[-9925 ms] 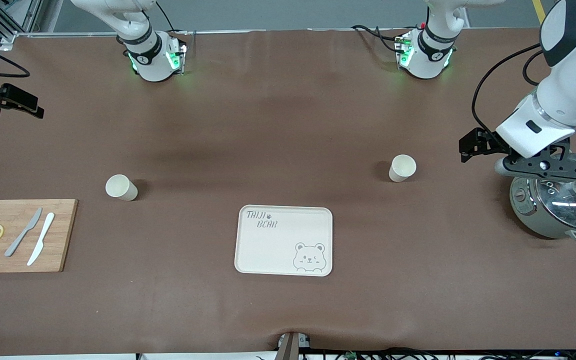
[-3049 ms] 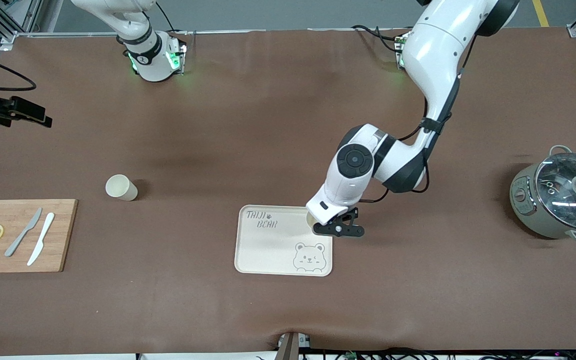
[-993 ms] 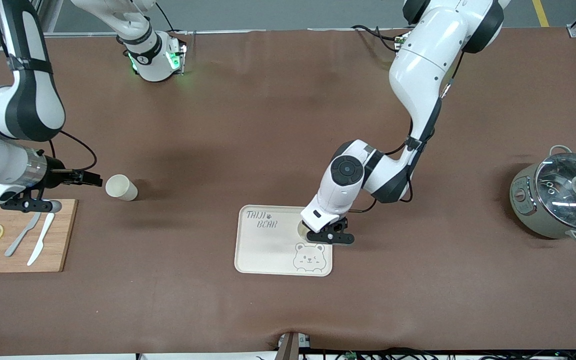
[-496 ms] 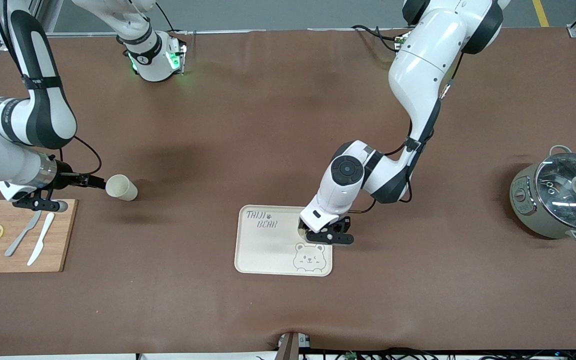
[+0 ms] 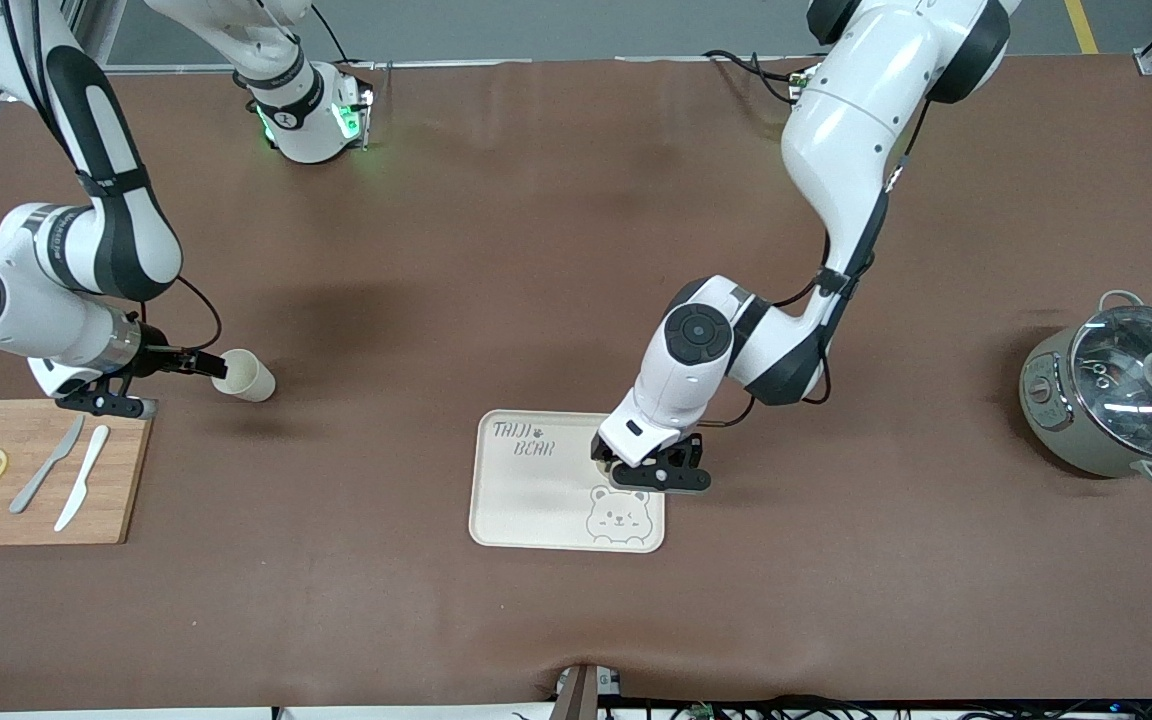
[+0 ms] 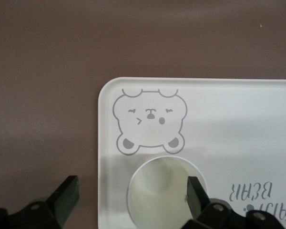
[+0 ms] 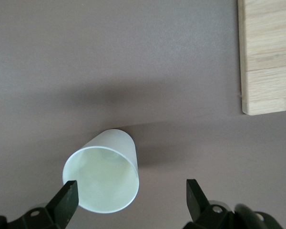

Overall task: Place white IKEA cup upright on tray with both arms
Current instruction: 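Grasp the second cup with the right gripper while the left gripper withdraws, then carry the second white cup with the right gripper to the tray, then lower the cup onto the tray beside the first cup and open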

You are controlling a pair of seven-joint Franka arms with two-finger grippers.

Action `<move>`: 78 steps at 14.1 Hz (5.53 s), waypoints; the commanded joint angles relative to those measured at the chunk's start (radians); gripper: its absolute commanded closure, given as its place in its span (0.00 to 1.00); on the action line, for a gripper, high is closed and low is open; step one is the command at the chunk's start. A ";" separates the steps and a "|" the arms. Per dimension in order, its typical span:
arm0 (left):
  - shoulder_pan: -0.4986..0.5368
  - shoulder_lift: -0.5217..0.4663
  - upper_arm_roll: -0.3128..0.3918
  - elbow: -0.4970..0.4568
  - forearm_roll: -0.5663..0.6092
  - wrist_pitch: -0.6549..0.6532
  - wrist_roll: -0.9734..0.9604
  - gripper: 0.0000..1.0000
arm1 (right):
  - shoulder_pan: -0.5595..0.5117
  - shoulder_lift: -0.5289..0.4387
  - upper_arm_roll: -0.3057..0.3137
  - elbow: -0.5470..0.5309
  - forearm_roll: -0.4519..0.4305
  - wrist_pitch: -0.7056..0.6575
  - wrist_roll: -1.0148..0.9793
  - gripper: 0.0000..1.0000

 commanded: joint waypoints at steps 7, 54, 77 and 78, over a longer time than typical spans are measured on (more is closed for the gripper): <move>0.175 -0.265 -0.003 -0.019 -0.031 -0.400 0.301 0.00 | -0.010 0.037 0.012 -0.061 -0.007 0.094 -0.012 0.46; 0.436 -1.003 -0.009 -0.743 -0.145 -0.459 0.629 0.00 | 0.444 0.228 0.018 0.619 0.154 -0.319 0.821 1.00; 0.435 -0.967 -0.003 -0.703 -0.169 -0.407 0.619 0.00 | 0.645 0.512 0.014 0.777 0.134 -0.081 1.180 1.00; 0.433 -0.958 -0.003 -0.695 -0.174 -0.404 0.616 0.00 | 0.644 0.521 0.014 0.774 0.134 -0.075 1.180 1.00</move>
